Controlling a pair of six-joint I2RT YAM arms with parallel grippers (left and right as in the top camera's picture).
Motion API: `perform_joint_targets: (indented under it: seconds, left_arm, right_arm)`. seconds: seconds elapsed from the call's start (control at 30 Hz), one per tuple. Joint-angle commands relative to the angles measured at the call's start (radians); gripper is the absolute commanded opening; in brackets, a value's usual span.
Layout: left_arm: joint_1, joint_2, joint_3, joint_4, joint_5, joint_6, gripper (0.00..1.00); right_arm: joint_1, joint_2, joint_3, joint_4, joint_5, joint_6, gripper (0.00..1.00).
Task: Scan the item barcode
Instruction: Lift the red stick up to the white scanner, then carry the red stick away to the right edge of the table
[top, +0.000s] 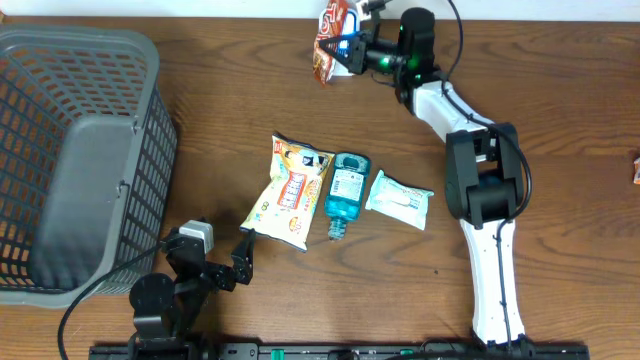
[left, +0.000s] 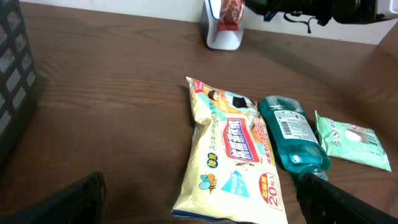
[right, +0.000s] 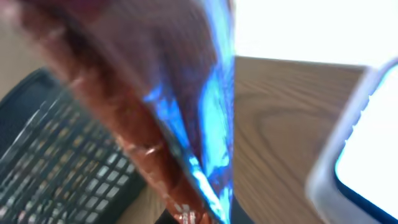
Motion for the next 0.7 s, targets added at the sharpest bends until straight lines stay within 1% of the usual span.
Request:
perform_joint_targets:
  seconds: [0.0,0.33,0.47,0.57,0.67]
  left_arm:
    - [0.002,-0.003,-0.014,-0.017,-0.002,0.016,0.98]
    - [0.002,-0.003,-0.014,-0.017,-0.002,0.016,0.98]
    - [0.002,-0.003,-0.014,-0.017,-0.002,0.016,0.98]
    - [0.002,-0.003,-0.014,-0.017,-0.002,0.016,0.98]
    - [0.002,-0.003,-0.014,-0.017,-0.002,0.016,0.98]
  right_arm:
    - [-0.014,0.042,0.047,-0.060,0.079,0.079,0.01]
    - [-0.020,0.055,0.047,-0.058,0.050,0.079,0.01]
    - [-0.018,0.048,0.047,-0.072,0.001,0.092,0.02]
    - [-0.018,0.022,0.047,-0.147,-0.009,0.022,0.01]
    - [-0.022,-0.048,0.047,-0.321,0.034,-0.112,0.01]
